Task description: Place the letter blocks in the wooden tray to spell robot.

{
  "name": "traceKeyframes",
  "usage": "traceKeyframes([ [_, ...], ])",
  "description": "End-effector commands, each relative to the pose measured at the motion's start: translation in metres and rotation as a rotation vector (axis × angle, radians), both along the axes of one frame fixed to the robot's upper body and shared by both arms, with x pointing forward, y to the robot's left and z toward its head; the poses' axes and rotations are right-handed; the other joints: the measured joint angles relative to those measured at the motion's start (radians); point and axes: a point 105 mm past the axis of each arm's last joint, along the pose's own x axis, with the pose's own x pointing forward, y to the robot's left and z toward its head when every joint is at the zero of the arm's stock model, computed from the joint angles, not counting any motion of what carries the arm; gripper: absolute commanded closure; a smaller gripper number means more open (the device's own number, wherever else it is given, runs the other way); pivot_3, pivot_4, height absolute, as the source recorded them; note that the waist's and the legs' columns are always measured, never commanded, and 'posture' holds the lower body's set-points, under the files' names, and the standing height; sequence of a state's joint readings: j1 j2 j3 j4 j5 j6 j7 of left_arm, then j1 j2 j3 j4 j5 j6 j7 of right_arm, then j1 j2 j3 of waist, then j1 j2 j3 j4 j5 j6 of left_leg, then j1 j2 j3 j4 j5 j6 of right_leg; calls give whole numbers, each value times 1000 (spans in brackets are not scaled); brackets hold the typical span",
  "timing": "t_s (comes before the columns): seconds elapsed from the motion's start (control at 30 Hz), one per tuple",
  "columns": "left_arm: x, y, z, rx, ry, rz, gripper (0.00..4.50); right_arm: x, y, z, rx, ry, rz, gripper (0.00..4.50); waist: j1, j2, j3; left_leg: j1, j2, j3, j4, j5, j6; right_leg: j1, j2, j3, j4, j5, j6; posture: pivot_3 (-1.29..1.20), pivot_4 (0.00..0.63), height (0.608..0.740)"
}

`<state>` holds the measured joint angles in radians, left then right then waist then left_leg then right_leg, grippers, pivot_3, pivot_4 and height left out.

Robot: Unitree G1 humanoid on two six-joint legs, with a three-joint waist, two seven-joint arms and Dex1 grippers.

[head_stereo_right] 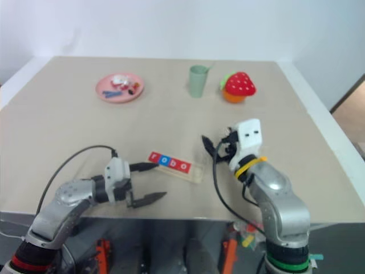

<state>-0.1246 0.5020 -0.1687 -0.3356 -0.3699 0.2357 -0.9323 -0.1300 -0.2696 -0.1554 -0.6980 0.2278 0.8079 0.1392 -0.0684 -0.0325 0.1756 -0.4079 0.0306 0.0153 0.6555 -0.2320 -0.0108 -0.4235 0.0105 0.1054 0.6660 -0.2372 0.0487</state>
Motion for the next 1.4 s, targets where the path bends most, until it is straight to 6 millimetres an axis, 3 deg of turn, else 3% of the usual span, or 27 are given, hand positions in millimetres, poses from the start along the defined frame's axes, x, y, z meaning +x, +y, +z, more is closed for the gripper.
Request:
traceKeyframes([
  [0.03,-5,-6,7,-12,-34,-39,0,-17,-27,0,-86,-54,-236,39,2,0,0,0,0,0,0,0,0,0,0,0,0,0,0,0,150,740],
  [0.2,-5,-6,6,-5,-30,-60,0,-28,-48,-23,-75,5,-349,39,-4,0,0,2,-1,3,0,1,-2,-1,-1,5,0,2,0,0,150,740],
  [0.47,-6,-13,9,-18,-30,-93,0,-28,-52,-53,54,118,-358,39,-5,0,0,2,1,5,0,3,0,0,1,4,0,2,-6,0,150,740],
  [0.83,-6,-13,5,-7,-31,-106,0,-23,-60,-71,114,199,-363,39,-5,1,0,2,0,5,0,3,0,-1,1,4,0,2,-4,0,150,740],
  [0.93,-6,-12,4,-6,-31,-106,0,-23,-55,-73,90,211,-337,834,-5,1,0,2,0,5,0,3,0,-1,1,5,0,2,-4,0,150,740],
  [1.17,-7,-11,0,2,-29,-101,0,-24,-42,-80,88,233,-299,3246,-5,0,0,2,1,5,0,3,0,-1,1,4,0,2,-4,0,150,740],
  [1.27,-8,-11,-1,8,-25,-105,0,-20,-31,-74,63,216,-261,3276,-5,0,0,2,1,5,0,3,0,-1,1,5,0,1,-5,0,150,740],
  [1.4,-3,-9,-2,17,-35,-96,0,3,-19,-51,94,154,-300,3276,-10,1,0,2,1,5,0,3,0,-1,1,5,0,2,-6,0,150,740],
])
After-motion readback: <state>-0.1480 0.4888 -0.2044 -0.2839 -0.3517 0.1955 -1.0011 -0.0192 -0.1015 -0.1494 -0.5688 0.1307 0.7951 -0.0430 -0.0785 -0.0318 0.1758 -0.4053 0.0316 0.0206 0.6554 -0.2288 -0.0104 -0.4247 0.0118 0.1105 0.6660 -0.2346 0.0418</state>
